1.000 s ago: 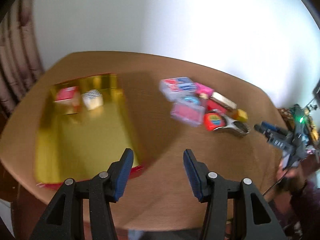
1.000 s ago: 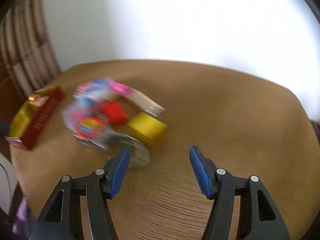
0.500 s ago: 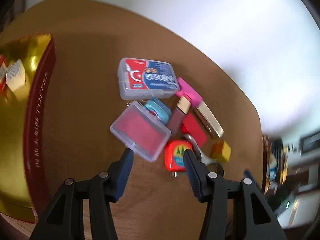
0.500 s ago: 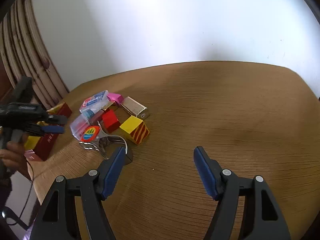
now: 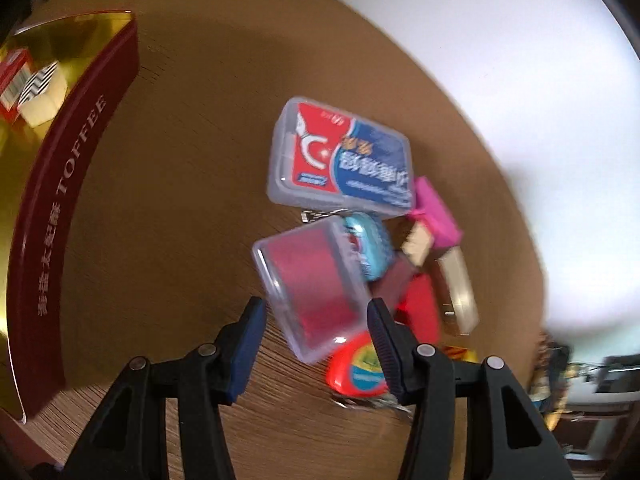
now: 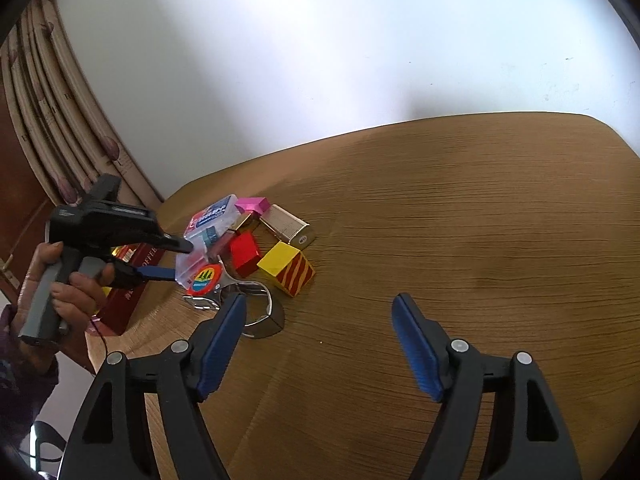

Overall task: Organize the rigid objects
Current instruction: 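Reach the left gripper to the clear pink-lidded box and grasp it, then lift the clear box with the left gripper while the right gripper grasps the metal clip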

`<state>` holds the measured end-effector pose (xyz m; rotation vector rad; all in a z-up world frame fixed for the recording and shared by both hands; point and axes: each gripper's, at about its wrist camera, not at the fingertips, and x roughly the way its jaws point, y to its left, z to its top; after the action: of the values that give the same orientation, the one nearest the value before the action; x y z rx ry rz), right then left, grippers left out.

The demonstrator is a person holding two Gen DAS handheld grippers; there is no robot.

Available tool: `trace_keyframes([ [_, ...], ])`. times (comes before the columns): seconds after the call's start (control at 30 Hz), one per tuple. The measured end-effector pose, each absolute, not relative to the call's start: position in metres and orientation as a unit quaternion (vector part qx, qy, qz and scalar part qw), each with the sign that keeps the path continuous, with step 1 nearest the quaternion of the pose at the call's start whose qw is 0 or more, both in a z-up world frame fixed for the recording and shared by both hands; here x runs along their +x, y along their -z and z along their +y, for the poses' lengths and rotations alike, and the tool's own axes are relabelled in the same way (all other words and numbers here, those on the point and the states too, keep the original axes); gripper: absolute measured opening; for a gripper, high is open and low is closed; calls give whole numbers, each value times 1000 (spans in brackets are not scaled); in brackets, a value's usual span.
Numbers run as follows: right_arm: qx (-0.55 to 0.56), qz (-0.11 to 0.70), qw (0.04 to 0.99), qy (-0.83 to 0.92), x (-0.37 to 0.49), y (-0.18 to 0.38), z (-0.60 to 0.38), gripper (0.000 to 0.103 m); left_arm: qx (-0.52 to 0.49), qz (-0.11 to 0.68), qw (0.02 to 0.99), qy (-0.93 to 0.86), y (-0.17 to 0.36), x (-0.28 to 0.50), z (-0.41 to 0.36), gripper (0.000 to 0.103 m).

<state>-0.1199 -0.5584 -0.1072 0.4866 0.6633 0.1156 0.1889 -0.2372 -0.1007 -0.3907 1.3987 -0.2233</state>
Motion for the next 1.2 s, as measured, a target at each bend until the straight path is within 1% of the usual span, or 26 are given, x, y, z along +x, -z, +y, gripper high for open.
trace_keyframes([
  [0.07, 239, 320, 915, -60, -122, 106, -558, 74, -196, 640, 735, 107, 107, 191, -238, 57],
  [0.17, 242, 318, 915, -62, -123, 105, -559, 77, -201, 633, 740, 105, 101, 189, -238, 57],
  [0.27, 247, 314, 914, -65, -124, 106, -559, 79, -182, 631, 748, 102, 102, 192, -245, 61],
  [0.57, 261, 309, 913, -62, -129, 105, -563, 88, -145, 636, 753, 89, 108, 191, -262, 63],
  [0.63, 267, 307, 912, -59, -130, 105, -565, 90, -143, 636, 754, 78, 109, 186, -270, 62],
  [0.67, 269, 307, 911, -59, -129, 105, -566, 91, -140, 636, 756, 68, 108, 185, -274, 57],
  [0.8, 275, 305, 910, -55, -129, 106, -568, 94, -149, 633, 755, 80, 110, 176, -268, 56],
  [1.07, 271, 311, 909, -62, -125, 106, -568, 94, -155, 623, 758, 114, 114, 141, -250, 55],
  [1.2, 236, 317, 914, -92, -121, 99, -553, 94, -142, 615, 763, 139, 110, 116, -244, 55],
])
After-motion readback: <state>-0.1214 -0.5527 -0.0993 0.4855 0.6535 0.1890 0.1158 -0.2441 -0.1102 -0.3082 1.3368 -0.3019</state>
